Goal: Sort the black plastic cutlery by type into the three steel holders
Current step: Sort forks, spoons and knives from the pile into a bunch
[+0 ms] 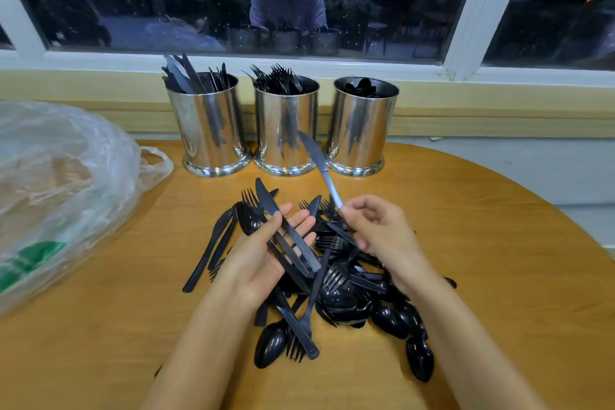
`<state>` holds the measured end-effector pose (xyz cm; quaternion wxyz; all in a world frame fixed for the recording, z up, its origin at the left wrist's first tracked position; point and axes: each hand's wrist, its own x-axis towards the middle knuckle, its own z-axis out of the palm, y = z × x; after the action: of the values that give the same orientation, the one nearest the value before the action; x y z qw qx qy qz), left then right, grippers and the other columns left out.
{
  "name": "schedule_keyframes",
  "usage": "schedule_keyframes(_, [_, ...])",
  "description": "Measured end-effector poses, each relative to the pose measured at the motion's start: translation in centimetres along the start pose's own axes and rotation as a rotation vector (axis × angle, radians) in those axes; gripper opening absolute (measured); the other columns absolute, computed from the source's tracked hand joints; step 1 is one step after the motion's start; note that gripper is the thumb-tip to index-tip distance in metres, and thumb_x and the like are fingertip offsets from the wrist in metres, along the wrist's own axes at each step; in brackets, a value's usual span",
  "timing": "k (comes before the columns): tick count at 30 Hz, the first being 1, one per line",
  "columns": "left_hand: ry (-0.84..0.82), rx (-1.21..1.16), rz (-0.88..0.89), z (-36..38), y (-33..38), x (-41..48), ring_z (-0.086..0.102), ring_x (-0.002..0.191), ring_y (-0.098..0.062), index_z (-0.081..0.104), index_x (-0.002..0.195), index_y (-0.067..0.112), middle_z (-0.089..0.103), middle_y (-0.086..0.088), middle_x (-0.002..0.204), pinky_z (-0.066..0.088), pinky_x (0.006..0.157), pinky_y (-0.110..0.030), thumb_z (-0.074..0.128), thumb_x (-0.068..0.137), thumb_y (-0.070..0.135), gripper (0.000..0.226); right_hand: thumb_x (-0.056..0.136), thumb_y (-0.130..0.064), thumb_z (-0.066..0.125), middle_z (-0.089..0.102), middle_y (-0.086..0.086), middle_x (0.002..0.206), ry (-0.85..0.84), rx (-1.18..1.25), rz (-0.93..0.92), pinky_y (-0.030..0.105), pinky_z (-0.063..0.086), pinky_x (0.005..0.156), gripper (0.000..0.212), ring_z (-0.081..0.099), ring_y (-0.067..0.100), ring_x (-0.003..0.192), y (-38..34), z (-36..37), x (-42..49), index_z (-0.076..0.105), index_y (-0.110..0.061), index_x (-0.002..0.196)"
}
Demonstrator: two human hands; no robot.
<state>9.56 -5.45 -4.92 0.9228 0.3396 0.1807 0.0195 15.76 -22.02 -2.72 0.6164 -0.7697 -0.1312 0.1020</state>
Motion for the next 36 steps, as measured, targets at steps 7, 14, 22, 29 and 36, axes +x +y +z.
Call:
schedule_keyframes(7, [-0.002, 0.107, 0.049, 0.0, -0.1, -0.5, 0.071, 0.102, -0.023, 0.059, 0.125, 0.006, 0.072, -0.015, 0.114, 0.061, 0.07, -0.036, 0.045, 0.101, 0.018, 0.031, 0.087, -0.011, 0.07, 0.062, 0.001, 0.057, -0.161, -0.012, 0.011, 0.019, 0.047, 0.048, 0.004, 0.057, 0.011, 0.048, 1.0, 1.9, -1.7, 0.069, -0.007, 0.086])
schedule_keyframes(14, [0.069, 0.119, 0.125, 0.1, 0.5, -0.8, 0.071, 0.067, -0.016, 0.065, 0.103, 0.005, 0.071, -0.005, 0.074, 0.061, 0.063, -0.031, 0.046, 0.102, 0.008, 0.02, 0.083, -0.019, 0.075, 0.063, 0.0, 0.064, -0.141, -0.136, -0.078, 0.019, 0.046, 0.049, 0.008, 0.056, 0.008, 0.049, 1.5, 2.1, -1.4, 0.071, -0.012, 0.083])
schedule_keyframes(22, [0.098, 0.105, 0.193, -1.6, 4.2, -1.6, 0.069, 0.064, -0.012, 0.066, 0.102, 0.008, 0.069, -0.001, 0.072, 0.059, 0.061, -0.027, 0.047, 0.102, 0.01, 0.02, 0.087, -0.018, 0.07, 0.06, -0.02, 0.099, -0.316, -0.547, -0.327, 0.005, 0.036, 0.075, 0.02, 0.049, -0.007, 0.091, 2.4, 0.1, -0.6, 0.073, -0.029, 0.103])
schedule_keyframes(29, [0.106, 0.063, 0.165, -4.1, 4.4, -1.9, 0.068, 0.065, -0.011, 0.065, 0.105, 0.009, 0.069, 0.0, 0.072, 0.059, 0.064, -0.028, 0.044, 0.103, 0.012, 0.021, 0.091, -0.02, 0.063, 0.05, -0.027, 0.105, -0.442, -0.864, -0.393, 0.027, 0.035, 0.093, 0.031, 0.037, 0.005, 0.103, 2.5, 0.4, 0.2, 0.068, -0.034, 0.118])
schedule_keyframes(36, [0.079, 0.022, 0.124, -4.2, 3.9, -1.9, 0.068, 0.066, -0.012, 0.066, 0.104, 0.009, 0.069, -0.001, 0.075, 0.059, 0.067, -0.029, 0.044, 0.103, 0.011, 0.022, 0.087, -0.022, 0.069, 0.057, -0.018, 0.093, -0.337, -0.946, -0.495, 0.032, 0.042, 0.081, 0.008, 0.037, 0.006, 0.094, 2.6, 0.5, 0.4, 0.07, -0.024, 0.095])
